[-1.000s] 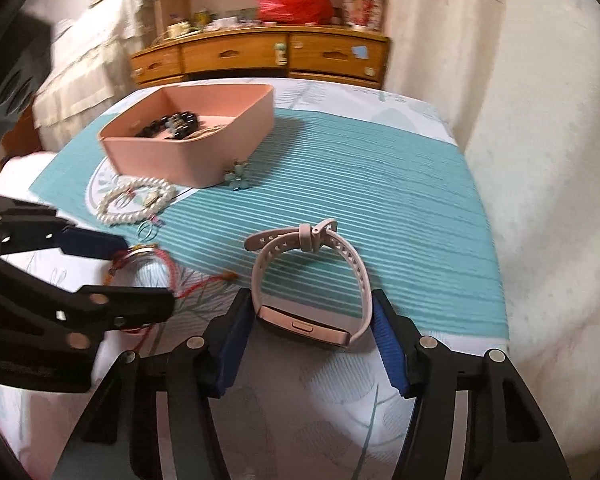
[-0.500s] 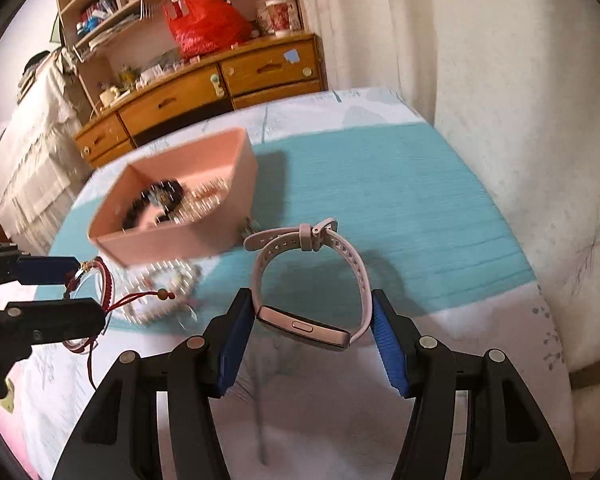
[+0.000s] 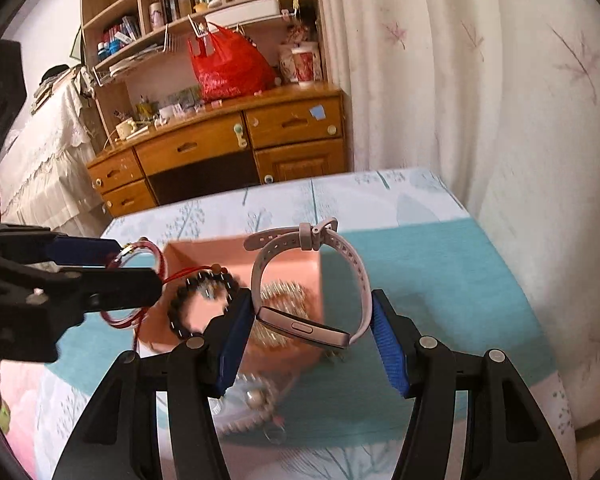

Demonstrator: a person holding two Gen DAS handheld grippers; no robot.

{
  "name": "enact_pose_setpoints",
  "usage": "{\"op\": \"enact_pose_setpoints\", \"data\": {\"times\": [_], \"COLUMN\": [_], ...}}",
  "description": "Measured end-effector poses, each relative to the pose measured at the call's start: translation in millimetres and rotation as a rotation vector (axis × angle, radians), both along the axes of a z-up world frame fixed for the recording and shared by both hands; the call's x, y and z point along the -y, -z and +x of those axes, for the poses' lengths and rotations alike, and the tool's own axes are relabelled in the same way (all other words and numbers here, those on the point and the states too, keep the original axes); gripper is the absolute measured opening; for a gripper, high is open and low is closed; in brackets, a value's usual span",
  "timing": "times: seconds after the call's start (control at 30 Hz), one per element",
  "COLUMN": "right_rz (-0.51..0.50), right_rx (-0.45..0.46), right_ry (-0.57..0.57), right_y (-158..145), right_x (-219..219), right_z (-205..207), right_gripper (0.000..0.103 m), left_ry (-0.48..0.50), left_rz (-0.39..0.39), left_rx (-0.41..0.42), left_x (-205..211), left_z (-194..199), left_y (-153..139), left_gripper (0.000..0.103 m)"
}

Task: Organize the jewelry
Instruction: 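Carry bracelet and watch into pink tray and open both tools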

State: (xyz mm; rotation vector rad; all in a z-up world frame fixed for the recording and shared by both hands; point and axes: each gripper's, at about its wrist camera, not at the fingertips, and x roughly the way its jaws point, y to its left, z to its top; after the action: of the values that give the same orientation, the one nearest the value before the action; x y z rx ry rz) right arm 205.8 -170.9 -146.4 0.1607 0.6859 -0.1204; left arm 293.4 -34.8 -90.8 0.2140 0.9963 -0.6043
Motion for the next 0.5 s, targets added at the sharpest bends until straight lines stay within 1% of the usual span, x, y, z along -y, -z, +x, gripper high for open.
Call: {"op": "enact_pose_setpoints", "data": {"times": [0.17,0.2,0.23,0.3,0.4,0.5], "right_rz": [0.022,0.028,0.029,0.021,-0.008,-0.018], "right_rx": [0.024,0.022,0.015,-0.001,0.016,0.005], "right_ry": [0.000,-0.009,-0.017,-0.033,-0.041,-0.034], "right_y": [-12.3,-13.1,-13.8,-13.6,-16.1,-14.3], "right_x": [-16.0,-20.5,-23.1,-29.5,-35.6,-37.2], "right_z": [14.6,17.2,17.6,20.5,15.8,9.6], "right_gripper": [0.059,0.064,0.073,0.085,0.085,0.086], "left_ry": [-0.029,-0.033,-0.043,-0.062,-0.065,-0.077], "left_rz": [-0.056,-0.062,-0.060,-0.037,-0.016,-0.018], "left_rx": [0.007,0.007,0.004,0.002,0.006,0.005], "left_x": [-13.1,-13.2,-13.8,-11.7,-10.6,-14.4], "left_z": [19.2,20.9,23.0,24.9,24.6,22.9], "left_y": [-2.0,-0.5,1.3,7.6,14.7,19.0], "left_gripper": [0.061,0.062,0.062,0.062,0.064,0.069]}}
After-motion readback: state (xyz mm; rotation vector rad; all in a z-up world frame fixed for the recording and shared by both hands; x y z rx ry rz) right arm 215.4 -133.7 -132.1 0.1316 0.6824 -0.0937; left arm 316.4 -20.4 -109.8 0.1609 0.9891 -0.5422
